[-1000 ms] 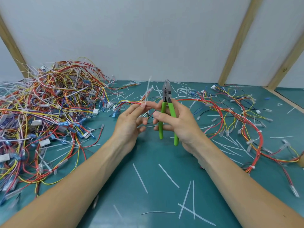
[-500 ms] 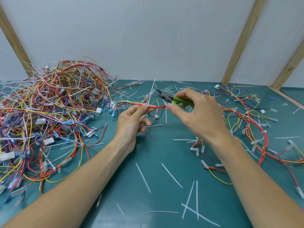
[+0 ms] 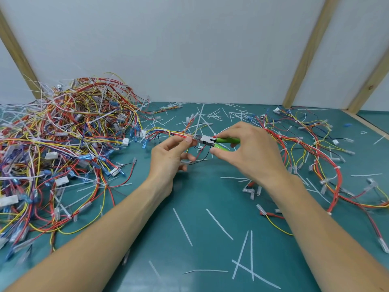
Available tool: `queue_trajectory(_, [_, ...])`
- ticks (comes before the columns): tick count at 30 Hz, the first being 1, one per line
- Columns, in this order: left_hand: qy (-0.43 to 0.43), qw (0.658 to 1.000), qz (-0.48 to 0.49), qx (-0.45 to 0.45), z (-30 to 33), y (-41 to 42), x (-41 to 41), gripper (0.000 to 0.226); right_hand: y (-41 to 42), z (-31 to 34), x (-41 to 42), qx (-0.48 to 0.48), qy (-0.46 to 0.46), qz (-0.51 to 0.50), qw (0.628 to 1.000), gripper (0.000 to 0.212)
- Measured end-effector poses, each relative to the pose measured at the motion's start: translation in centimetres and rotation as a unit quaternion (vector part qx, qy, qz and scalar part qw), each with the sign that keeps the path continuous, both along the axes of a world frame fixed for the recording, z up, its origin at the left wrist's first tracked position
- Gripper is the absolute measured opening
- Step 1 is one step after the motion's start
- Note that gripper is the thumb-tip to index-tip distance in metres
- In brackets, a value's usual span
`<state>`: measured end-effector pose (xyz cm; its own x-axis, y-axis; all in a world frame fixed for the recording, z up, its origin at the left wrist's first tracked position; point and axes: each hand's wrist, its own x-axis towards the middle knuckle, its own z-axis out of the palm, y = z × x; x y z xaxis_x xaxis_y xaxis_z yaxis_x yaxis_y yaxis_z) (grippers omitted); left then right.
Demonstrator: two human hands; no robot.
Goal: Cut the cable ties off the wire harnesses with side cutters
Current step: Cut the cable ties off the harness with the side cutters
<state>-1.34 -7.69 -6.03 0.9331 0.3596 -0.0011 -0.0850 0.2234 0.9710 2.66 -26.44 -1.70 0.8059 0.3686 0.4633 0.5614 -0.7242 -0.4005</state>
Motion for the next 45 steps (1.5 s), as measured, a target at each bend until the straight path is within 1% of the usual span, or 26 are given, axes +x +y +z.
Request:
queue_trajectory(5, [-0.008, 1.000, 0.004, 0.022, -0.1, 0.0, 0.0, 0.012, 0.0, -0.1, 0.1, 0.020, 0.003, 0.004, 1.000, 0.033])
queue_trajectory(11, [-0.031, 0.997, 0.008, 0.075, -0.3, 0.1, -0.1, 0.014, 0.0, -0.4, 0.2, 0.050, 0.015, 0.022, 0.998, 0.034])
queue_trajectory(17, [-0.035, 0.993, 0.027, 0.108, -0.4, 0.1, 0.0, 0.013, 0.0, -0.8, 0.5, 0.031, 0.018, 0.037, 0.999, 0.031])
queue_trajectory(24, [-0.034, 0.992, 0.036, 0.119, -0.5, 0.0, -0.1, 0.014, -0.1, -1.0, 0.8, -0.002, 0.018, 0.047, 0.999, 0.032])
queue_trajectory(28, [-0.040, 0.992, 0.032, 0.114, -0.5, -0.1, -0.2, 0.014, -0.2, -1.1, 1.0, -0.010, 0.032, 0.021, 0.999, 0.033])
queue_trajectory(31, [-0.043, 0.992, 0.027, 0.112, -0.4, -0.2, -0.2, 0.014, -0.1, -1.0, 0.8, 0.002, 0.051, 0.011, 0.999, 0.031])
queue_trajectory(36, [-0.051, 0.992, 0.024, 0.110, -0.4, -0.1, -0.3, 0.018, 0.0, -1.1, 0.6, 0.029, 0.072, 0.033, 0.996, 0.027])
queue_trajectory(38, [-0.053, 0.992, 0.022, 0.109, -0.4, -0.1, -0.3, 0.017, 0.0, -1.1, 0.5, 0.025, 0.073, 0.030, 0.997, 0.034])
queue_trajectory(41, [-0.055, 0.992, 0.023, 0.110, -0.4, -0.1, -0.3, 0.016, 0.2, -1.1, 0.4, 0.011, 0.069, 0.013, 0.997, 0.063])
queue_trajectory(42, [-0.055, 0.992, 0.024, 0.110, -0.4, -0.1, -0.3, 0.017, 0.2, -1.1, 0.4, 0.007, 0.066, 0.009, 0.998, 0.069])
queue_trajectory(45, [-0.057, 0.992, 0.024, 0.110, -0.4, -0.1, -0.2, 0.016, 0.2, -1.2, 0.6, 0.007, 0.057, 0.013, 0.998, 0.070])
